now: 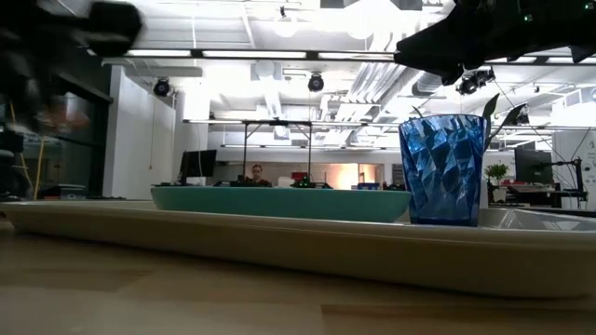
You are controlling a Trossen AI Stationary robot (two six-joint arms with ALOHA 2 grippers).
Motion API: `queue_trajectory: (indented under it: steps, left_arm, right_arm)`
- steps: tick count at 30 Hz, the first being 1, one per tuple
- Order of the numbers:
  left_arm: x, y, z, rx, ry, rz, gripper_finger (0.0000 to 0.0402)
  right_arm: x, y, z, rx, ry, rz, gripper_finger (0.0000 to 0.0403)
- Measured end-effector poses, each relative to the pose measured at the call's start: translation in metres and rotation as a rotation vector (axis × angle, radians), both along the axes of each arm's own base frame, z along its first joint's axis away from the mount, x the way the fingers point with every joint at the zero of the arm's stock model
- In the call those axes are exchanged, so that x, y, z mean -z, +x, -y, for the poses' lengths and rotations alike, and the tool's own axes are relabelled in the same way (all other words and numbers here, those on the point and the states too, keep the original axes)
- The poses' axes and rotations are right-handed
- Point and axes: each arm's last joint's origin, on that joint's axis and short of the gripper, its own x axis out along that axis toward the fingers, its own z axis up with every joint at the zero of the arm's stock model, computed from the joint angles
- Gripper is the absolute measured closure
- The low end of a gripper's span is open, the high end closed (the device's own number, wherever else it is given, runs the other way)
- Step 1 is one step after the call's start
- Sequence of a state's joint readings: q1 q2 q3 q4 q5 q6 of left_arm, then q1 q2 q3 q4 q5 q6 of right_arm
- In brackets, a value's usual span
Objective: Pick and place plate/cup/fork/spoon on tray
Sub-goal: Put the orange spoon on the gray serving tray to the left of the blue plate
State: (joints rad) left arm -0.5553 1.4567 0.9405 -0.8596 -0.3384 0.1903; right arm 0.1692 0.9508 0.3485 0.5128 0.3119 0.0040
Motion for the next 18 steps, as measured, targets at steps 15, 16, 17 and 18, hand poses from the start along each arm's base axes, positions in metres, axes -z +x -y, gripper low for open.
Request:
queue_trajectory:
  steps: [15, 16, 17, 18]
  left_arm:
    - [0.0, 0.004, -0.053, 0.526, 0.382, -0.351, 0.0401]
    - [0.0, 0.005, -0.054, 0.544, 0.402, -0.352, 0.0401]
    - [0.0, 0.006, -0.056, 0.565, 0.419, -0.356, 0.0401]
    - [0.002, 0.009, -0.058, 0.591, 0.431, -0.362, 0.0401]
  right_arm:
    - [0.003, 0.0, 0.0, 0.0, -0.004, -0.026, 0.0254]
    - [0.003, 0.0, 0.0, 0.0, -0.004, -0.027, 0.0254]
    - [0.003, 0.0, 0.0, 0.0, -0.003, -0.026, 0.0254]
    - [0.003, 0.0, 0.0, 0.001, 0.004, -0.025, 0.0254]
